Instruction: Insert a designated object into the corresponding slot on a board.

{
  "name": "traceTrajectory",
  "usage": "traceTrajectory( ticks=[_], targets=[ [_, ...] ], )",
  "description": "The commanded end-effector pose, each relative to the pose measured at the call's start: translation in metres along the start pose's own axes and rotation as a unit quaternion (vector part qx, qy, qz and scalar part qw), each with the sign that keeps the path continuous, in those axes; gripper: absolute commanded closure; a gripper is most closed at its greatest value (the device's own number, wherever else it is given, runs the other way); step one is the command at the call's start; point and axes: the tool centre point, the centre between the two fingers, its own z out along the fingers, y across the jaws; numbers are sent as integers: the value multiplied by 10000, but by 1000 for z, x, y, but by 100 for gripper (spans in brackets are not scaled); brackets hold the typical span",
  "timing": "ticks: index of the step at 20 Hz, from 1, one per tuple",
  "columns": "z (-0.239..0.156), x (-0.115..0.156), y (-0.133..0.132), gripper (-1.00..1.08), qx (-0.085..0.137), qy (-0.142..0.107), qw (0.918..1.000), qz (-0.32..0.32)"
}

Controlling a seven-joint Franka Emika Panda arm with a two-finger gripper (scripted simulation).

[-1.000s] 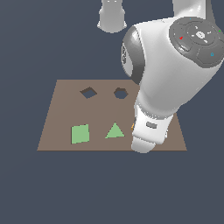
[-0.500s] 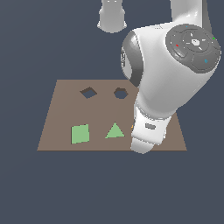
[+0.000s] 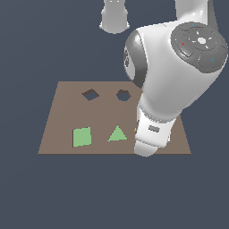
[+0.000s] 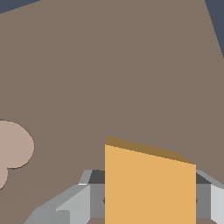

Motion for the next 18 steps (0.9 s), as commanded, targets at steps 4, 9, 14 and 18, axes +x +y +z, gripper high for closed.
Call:
traceTrajectory(
  ticks=[4, 9, 14, 18],
  targets=[
    [0, -6, -1, 108, 3, -2, 10000, 63],
    [0, -25, -3, 108, 3, -2, 9997, 254],
    [-1, -57, -8, 108, 2, -2, 9983, 578],
    [-2, -93, -15, 108, 2, -2, 9956, 937]
  ],
)
